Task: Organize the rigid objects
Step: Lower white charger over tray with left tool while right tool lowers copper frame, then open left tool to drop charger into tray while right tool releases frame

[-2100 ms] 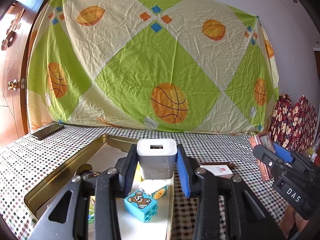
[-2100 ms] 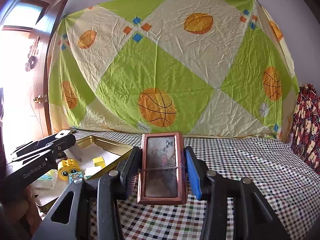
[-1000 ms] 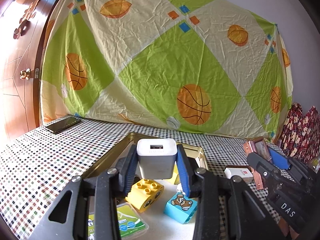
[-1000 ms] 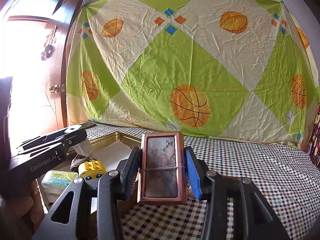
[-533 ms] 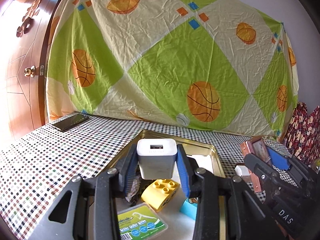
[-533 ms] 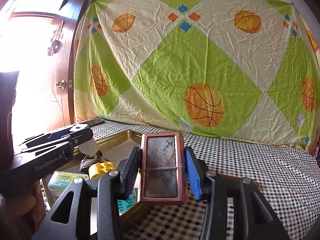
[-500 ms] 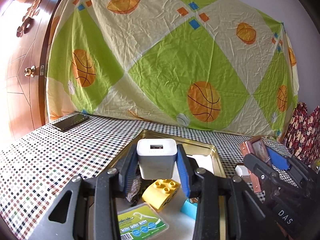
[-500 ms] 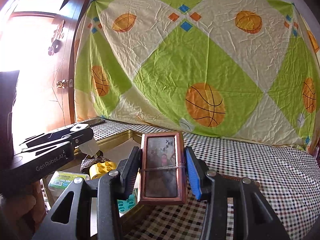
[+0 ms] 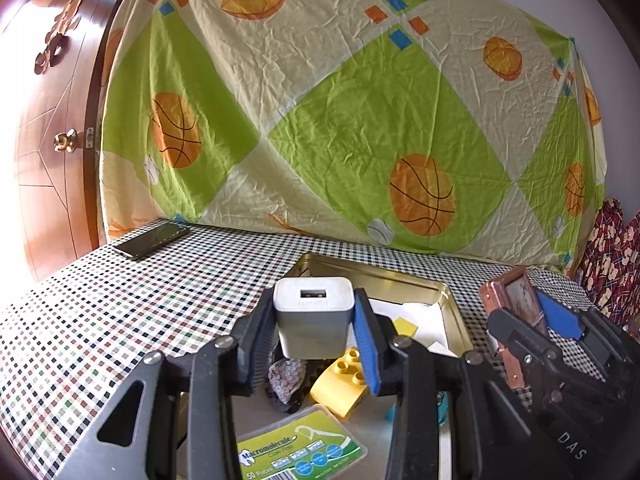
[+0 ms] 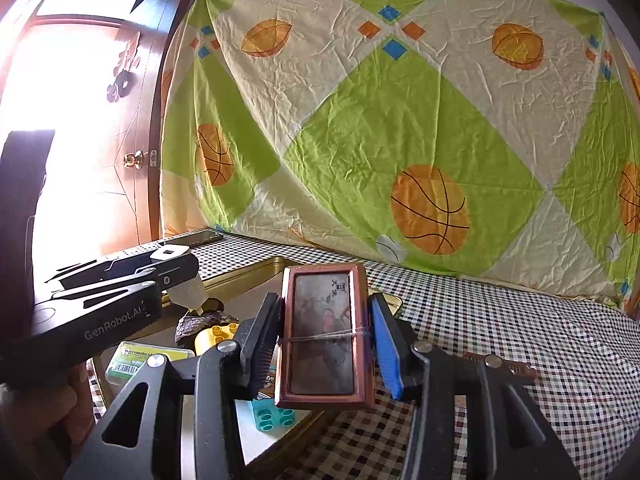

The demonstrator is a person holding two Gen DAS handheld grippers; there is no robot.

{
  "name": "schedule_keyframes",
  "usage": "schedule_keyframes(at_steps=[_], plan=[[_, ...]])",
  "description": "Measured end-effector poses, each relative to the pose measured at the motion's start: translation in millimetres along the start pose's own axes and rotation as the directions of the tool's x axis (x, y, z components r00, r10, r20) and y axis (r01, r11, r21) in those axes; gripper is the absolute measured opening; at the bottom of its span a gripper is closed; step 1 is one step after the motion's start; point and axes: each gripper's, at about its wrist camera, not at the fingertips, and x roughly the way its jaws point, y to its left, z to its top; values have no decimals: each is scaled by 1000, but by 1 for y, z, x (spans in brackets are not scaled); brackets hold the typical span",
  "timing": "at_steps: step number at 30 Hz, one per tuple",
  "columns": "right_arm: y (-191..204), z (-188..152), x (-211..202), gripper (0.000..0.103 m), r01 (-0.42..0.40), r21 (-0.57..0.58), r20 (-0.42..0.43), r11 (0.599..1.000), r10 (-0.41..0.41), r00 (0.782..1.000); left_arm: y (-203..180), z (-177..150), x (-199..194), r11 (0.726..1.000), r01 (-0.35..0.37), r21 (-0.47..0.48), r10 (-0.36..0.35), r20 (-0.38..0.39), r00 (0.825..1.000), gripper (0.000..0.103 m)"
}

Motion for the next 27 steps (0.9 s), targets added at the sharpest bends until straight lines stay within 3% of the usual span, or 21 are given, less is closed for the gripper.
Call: schedule_keyframes(at_steps=[17, 27], plan=[[21, 5, 16, 47, -43, -32, -28, 999, 42, 999, 16, 2, 17, 998, -42, 42, 45, -76, 996, 37], [19, 11, 51, 47, -100, 14, -151, 995, 101, 983, 20, 9, 38, 997, -15, 82, 30, -182, 983, 37]])
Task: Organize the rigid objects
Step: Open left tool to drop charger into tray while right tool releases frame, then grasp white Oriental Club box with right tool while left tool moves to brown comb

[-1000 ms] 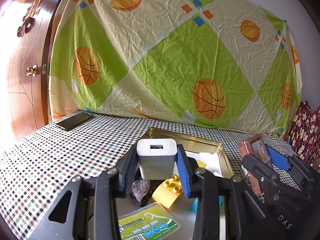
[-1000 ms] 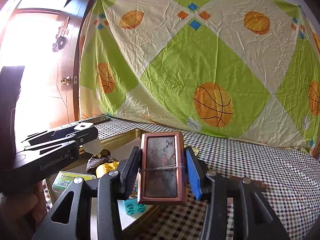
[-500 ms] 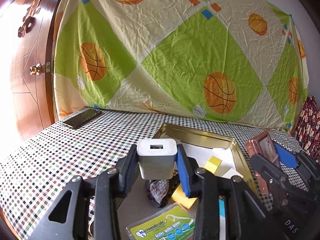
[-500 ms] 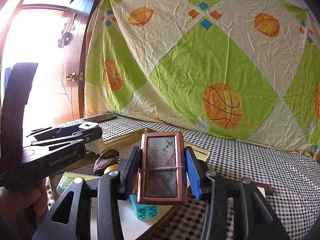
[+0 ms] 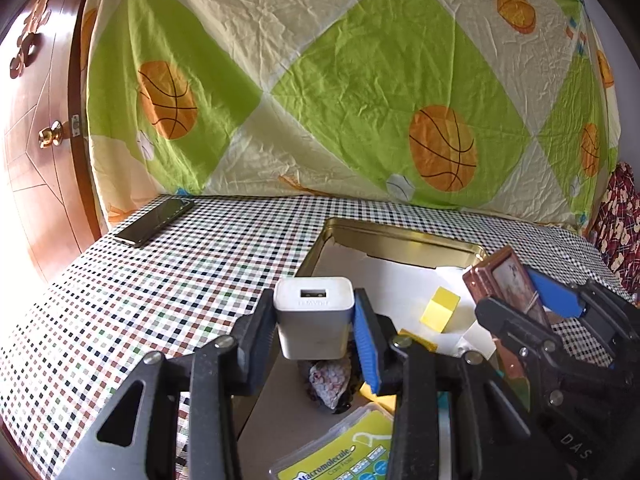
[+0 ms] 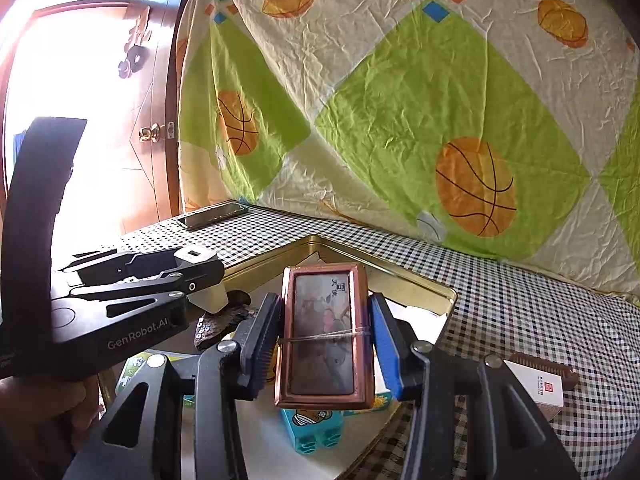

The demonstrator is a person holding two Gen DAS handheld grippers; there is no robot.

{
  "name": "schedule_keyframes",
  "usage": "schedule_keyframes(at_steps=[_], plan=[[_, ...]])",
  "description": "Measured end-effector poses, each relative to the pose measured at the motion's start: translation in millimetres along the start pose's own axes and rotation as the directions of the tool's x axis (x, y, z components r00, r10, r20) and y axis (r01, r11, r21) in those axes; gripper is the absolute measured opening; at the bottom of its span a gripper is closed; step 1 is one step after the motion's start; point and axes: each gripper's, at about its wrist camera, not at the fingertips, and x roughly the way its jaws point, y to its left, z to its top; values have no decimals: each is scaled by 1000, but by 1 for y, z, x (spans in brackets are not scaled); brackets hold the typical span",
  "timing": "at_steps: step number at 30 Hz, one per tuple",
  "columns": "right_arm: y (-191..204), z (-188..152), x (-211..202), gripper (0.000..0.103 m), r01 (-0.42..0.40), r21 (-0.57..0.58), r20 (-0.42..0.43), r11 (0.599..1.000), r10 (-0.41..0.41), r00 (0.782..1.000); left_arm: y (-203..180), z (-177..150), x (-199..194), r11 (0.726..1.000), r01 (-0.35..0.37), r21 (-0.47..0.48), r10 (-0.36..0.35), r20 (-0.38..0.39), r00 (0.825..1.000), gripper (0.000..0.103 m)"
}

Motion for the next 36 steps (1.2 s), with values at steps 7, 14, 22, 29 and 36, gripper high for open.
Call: schedule_keyframes(at_steps=[7, 14, 22, 29, 36], plan=[[-12, 7, 22, 47, -11, 40, -79, 999, 14, 997, -6, 8, 7, 998, -13, 67, 16, -49, 999, 37], [-22, 6, 43, 49, -5, 71, -165, 997, 17, 986, -17, 16, 13, 988, -67, 139, 76, -62, 995, 80], [-63, -11, -4, 64, 32, 129, -94, 991, -20, 995, -21, 9, -1, 996, -39, 83, 41, -28, 999, 101], [-135, -35, -45, 71, 200, 188, -133, 962, -177, 975, -69, 4, -16, 996, 57, 63, -56, -12, 998, 102], [-174, -53, -59, 71, 283, 263, -180, 922, -242, 954, -132, 2, -20, 986, 117, 123, -115, -27, 993, 103]])
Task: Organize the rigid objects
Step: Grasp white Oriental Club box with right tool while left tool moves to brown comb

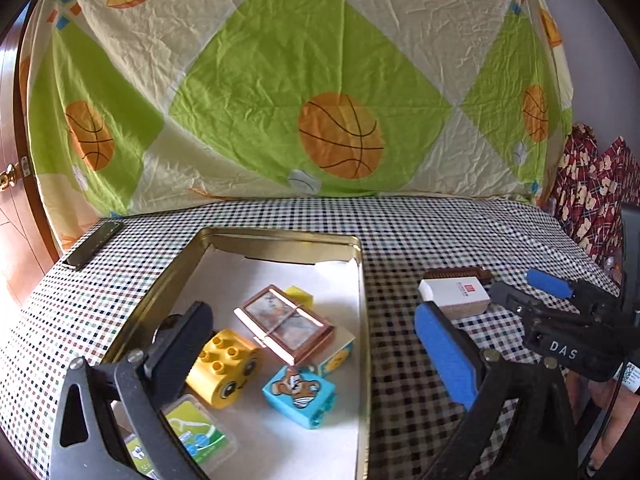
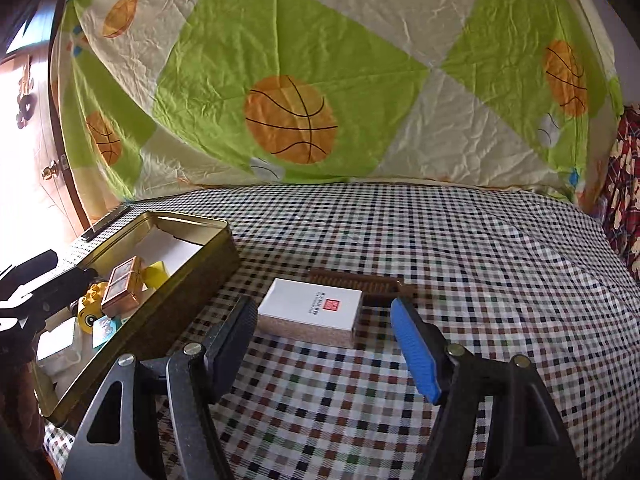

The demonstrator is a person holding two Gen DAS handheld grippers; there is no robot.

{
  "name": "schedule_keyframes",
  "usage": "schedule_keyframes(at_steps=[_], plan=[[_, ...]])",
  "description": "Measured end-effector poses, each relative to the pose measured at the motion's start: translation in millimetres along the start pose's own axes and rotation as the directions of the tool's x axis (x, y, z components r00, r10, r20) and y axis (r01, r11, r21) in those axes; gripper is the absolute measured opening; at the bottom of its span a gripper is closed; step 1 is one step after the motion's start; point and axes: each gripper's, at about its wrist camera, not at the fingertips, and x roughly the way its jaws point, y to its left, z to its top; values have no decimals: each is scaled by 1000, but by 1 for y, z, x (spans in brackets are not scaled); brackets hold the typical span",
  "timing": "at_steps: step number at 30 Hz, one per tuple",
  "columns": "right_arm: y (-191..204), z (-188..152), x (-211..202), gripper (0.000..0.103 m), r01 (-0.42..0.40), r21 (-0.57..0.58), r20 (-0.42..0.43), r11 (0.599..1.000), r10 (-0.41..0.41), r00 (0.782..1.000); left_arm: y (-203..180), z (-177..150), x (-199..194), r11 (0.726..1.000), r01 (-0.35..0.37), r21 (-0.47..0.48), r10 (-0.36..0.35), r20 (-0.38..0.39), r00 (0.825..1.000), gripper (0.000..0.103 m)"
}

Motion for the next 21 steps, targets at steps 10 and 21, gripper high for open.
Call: schedule_keyframes(at_steps=[10, 21], plan=[[12, 13, 48, 81, -26, 46, -144, 999, 32, 989, -14, 26, 20, 999, -33, -4, 33, -43, 999, 103], [15, 16, 90, 82, 26, 72, -248, 997, -8, 969, -15, 39, 59, 999, -39, -13, 37, -140, 989, 103]])
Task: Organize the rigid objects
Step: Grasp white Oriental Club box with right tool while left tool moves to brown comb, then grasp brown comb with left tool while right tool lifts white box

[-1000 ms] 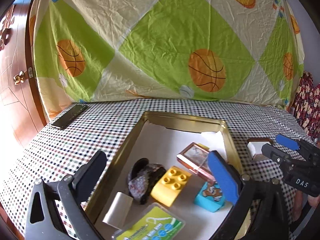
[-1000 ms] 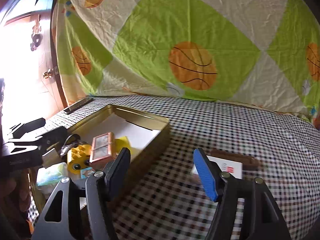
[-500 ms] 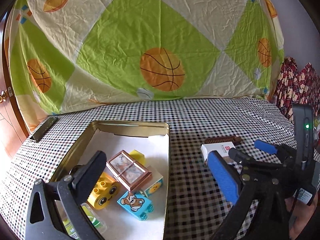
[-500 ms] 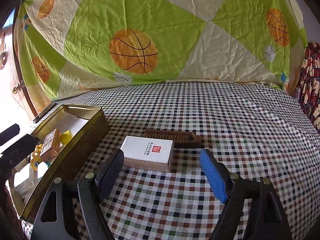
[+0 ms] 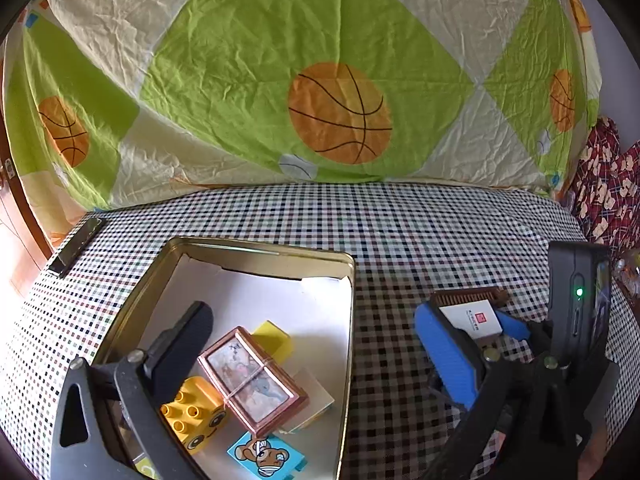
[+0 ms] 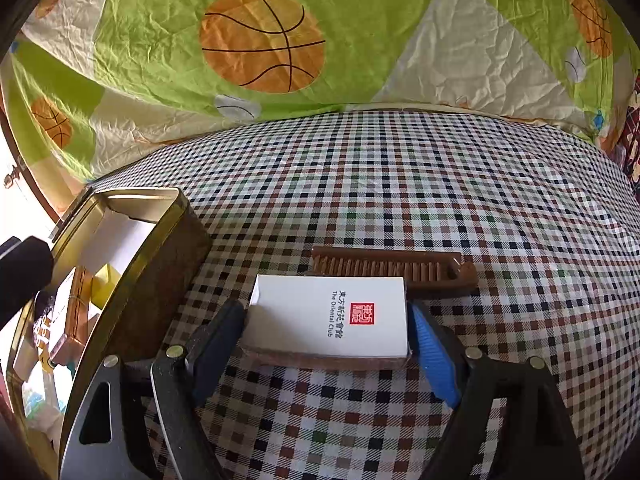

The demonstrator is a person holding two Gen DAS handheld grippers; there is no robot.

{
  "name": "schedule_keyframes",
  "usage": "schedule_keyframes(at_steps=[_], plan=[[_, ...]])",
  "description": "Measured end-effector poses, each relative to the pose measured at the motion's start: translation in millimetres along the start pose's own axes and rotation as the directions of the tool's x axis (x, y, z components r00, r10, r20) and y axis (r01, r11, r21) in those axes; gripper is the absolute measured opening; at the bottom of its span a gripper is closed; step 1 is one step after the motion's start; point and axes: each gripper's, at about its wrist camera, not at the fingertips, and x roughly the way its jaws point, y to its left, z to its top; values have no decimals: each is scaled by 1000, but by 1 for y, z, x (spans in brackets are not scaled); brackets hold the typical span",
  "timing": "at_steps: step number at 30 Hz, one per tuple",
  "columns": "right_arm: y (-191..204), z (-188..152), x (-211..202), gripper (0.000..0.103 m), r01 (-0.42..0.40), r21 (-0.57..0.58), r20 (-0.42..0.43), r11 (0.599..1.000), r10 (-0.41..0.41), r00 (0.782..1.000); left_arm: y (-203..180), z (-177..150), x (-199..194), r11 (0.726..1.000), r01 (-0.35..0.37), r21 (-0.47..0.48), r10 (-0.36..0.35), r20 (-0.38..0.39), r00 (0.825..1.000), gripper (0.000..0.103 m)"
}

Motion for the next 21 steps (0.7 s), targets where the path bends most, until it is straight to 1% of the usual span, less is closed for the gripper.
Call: schedule_keyframes(at_steps=[2, 5, 8, 10, 12, 14, 17, 19, 21], plan=[[-3, -2, -5, 81, 14, -5, 7, 1000, -13, 1000, -4, 2, 1, 1000, 0, 9, 0, -3, 1000, 103], [-20, -5, -23, 81, 10, 22, 63, 1000, -11, 998, -13, 6, -2, 1000, 3, 17, -3, 4, 1000, 103], [-45, -9, -44, 81, 42, 66, 125, 997, -50, 991, -29, 9, -5, 999, 20, 27, -20, 11, 1000, 103], [-64, -8, -53, 81, 73, 96, 145, 993, -86, 986, -44, 9, -3, 999, 31, 41, -31, 4, 999, 103], [-83, -8, -58, 81, 116, 122, 152, 986, -134, 979, -61, 7, 2, 997, 43, 65, -42, -12, 999, 103], [-105, -8, -59, 81, 139, 159, 143, 977, -163, 976, -79, 3, 11, 994, 44, 96, -41, -35, 999, 103], [-133, -8, -62, 81, 180, 199, 143, 963, -210, 967, -98, -4, 30, 992, 52, 112, -43, -82, 996, 103], [-150, -12, -66, 81, 179, 229, 141, 957, -214, 966, -111, -7, 40, 989, 54, 135, -40, -102, 994, 103], [-162, -13, -68, 81, 173, 256, 146, 951, -215, 966, -125, -8, 48, 983, 57, 173, -39, -105, 994, 103]])
